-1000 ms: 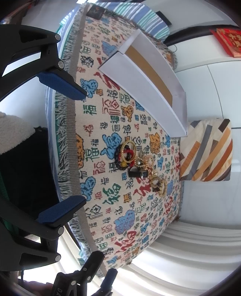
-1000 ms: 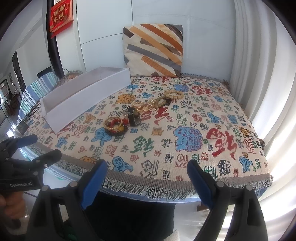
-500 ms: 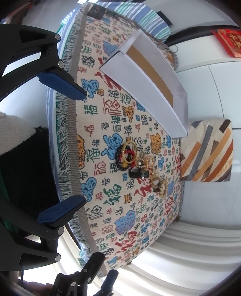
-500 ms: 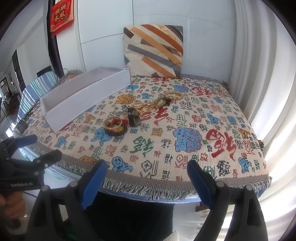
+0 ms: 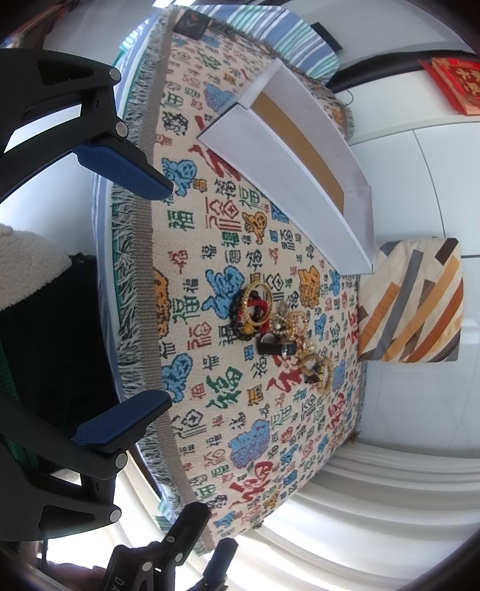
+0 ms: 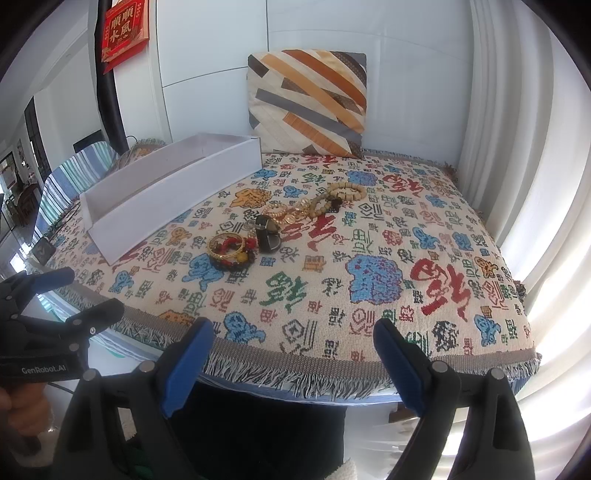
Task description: Organize jewelry
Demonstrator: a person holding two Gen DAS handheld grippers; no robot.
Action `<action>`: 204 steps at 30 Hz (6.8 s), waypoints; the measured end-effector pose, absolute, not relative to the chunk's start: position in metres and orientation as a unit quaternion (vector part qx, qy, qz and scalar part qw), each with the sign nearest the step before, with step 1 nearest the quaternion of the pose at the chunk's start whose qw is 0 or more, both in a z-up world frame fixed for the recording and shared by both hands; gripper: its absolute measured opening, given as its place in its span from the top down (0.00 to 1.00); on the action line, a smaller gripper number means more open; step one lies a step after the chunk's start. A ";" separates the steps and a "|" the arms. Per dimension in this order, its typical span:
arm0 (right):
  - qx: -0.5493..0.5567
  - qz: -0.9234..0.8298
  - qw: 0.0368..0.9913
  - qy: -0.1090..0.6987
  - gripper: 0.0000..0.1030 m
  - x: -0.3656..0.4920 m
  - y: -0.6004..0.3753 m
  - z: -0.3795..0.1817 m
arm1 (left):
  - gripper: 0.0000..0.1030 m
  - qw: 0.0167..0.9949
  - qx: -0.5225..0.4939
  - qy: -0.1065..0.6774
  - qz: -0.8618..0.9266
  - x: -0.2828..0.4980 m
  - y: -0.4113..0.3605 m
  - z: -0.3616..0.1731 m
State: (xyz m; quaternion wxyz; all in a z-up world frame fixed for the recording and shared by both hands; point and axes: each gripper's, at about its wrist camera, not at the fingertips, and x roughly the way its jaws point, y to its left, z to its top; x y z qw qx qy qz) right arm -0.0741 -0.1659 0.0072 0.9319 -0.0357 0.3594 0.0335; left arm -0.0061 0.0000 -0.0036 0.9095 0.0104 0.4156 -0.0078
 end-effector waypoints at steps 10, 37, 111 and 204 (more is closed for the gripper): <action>-0.038 0.033 0.932 0.359 0.12 -0.074 -0.166 0.008 | 0.01 0.909 0.011 0.416 -0.008 -0.006 0.000 -0.004; -0.036 0.033 0.931 0.363 0.12 -0.071 -0.170 0.002 | 0.01 0.905 0.005 0.426 0.001 -0.002 0.008 -0.009; -0.116 0.007 0.882 0.457 0.12 0.083 -0.169 -0.046 | 0.01 0.835 0.046 0.546 -0.044 0.159 0.028 -0.079; -0.072 0.221 0.899 0.372 0.25 0.245 0.003 0.033 | 0.02 0.888 -0.015 0.397 0.231 0.199 0.212 0.011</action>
